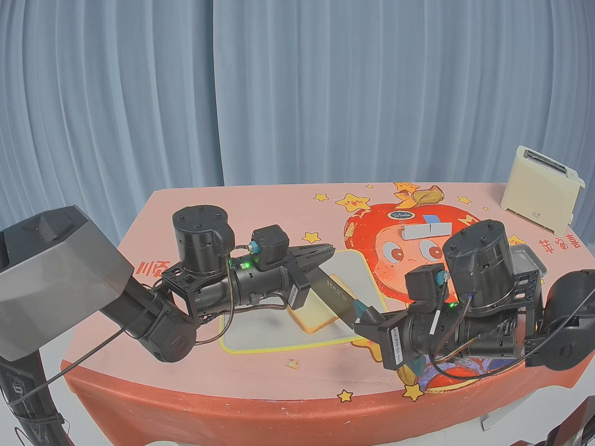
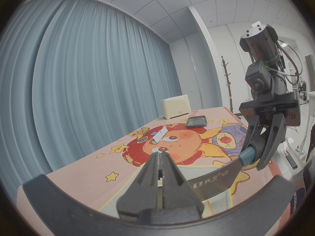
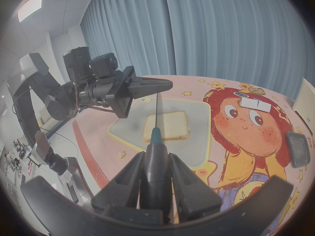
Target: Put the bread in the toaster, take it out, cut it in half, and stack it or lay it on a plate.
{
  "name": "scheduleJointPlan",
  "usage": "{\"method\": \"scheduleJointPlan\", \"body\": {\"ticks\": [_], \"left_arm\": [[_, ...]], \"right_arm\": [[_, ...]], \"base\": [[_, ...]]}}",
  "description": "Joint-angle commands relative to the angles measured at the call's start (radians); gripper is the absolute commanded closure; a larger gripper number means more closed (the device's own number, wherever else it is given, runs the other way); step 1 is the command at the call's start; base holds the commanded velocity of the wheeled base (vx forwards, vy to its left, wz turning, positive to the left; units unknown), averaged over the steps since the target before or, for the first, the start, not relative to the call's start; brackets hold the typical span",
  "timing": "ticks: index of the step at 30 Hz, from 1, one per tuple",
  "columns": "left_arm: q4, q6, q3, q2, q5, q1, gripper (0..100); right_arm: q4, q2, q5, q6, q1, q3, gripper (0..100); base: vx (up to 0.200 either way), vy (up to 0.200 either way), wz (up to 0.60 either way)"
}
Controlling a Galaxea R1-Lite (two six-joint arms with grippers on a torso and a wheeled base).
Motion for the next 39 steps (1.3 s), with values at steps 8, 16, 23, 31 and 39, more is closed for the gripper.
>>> {"method": "scheduleJointPlan", "body": {"ticks": [8,16,23,31,39], "left_arm": [[-0.001,0.001,0.003,-0.001,0.0,0.001,100],[-0.001,0.001,0.003,-0.001,0.0,0.001,100],[0.0,0.001,0.006,0.007,0.001,0.001,100],[0.0,0.002,0.012,0.03,0.001,0.0,100],[0.002,0.002,0.014,0.036,0.001,0.003,100]], "right_arm": [[0.0,0.027,-0.002,-0.001,0.0,-0.019,100],[0.005,0.025,-0.003,-0.001,-0.009,-0.012,100],[0.03,0.03,-0.003,0.001,-0.006,-0.012,100],[0.028,0.03,-0.003,0.001,-0.004,-0.019,100],[0.027,0.03,-0.005,0.001,-0.007,-0.034,100]], "base": [[0.0,0.0,0.0],[0.0,0.0,0.0],[0.0,0.0,0.0],[0.0,0.0,0.0],[0.0,0.0,0.0]]}}
